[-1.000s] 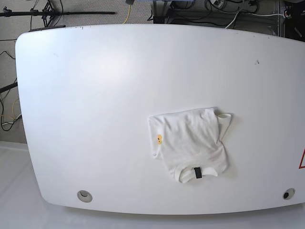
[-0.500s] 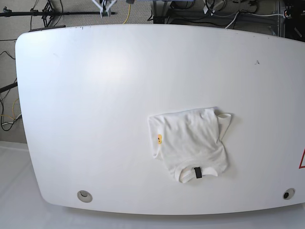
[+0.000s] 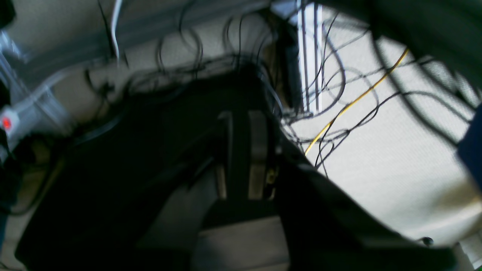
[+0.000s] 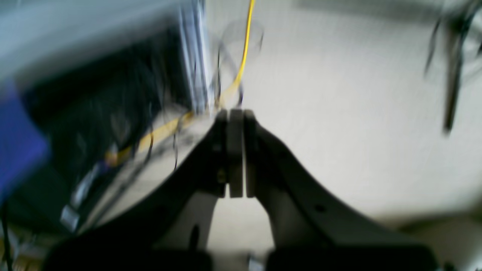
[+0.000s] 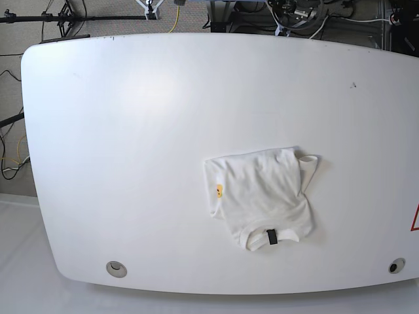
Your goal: Fold the T-shirt properly
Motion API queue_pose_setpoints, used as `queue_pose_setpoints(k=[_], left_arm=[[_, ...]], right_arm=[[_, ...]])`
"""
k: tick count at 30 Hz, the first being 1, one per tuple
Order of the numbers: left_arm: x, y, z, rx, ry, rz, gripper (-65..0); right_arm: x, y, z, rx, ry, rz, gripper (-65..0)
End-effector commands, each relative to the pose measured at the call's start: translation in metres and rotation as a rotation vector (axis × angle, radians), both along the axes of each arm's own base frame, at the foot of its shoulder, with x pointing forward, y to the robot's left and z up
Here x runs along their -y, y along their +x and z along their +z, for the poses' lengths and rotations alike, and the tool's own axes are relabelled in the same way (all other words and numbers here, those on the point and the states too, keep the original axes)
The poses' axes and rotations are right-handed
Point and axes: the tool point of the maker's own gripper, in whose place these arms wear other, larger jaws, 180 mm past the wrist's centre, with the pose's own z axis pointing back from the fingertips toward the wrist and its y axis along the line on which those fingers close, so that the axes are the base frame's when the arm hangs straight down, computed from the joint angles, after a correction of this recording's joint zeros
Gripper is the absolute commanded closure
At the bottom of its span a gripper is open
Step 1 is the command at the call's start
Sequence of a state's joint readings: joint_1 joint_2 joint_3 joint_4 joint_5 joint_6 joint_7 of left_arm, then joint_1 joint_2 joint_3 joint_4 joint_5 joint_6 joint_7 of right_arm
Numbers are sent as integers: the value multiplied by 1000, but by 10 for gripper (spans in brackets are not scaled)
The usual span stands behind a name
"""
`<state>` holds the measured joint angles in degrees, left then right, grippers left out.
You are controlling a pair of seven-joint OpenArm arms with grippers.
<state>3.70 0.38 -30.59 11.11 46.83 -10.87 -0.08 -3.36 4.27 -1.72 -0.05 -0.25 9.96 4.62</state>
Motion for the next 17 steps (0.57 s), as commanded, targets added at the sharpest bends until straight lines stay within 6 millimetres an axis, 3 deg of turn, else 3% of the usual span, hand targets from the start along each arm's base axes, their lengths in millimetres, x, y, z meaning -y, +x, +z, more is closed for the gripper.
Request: queue_pose_setpoints(k=[1,11,17], left_arm=[[4,0,0,1,-2,-12,-58],[7,1,0,4,-5,-16,-58],[9,13,0,42,-14,-14,-58]], right_arm=[[3,13,-1,19,-2,0,0],[-5,14,-1,19,8,1,0],[-11,14,-1,20,18,8,0]])
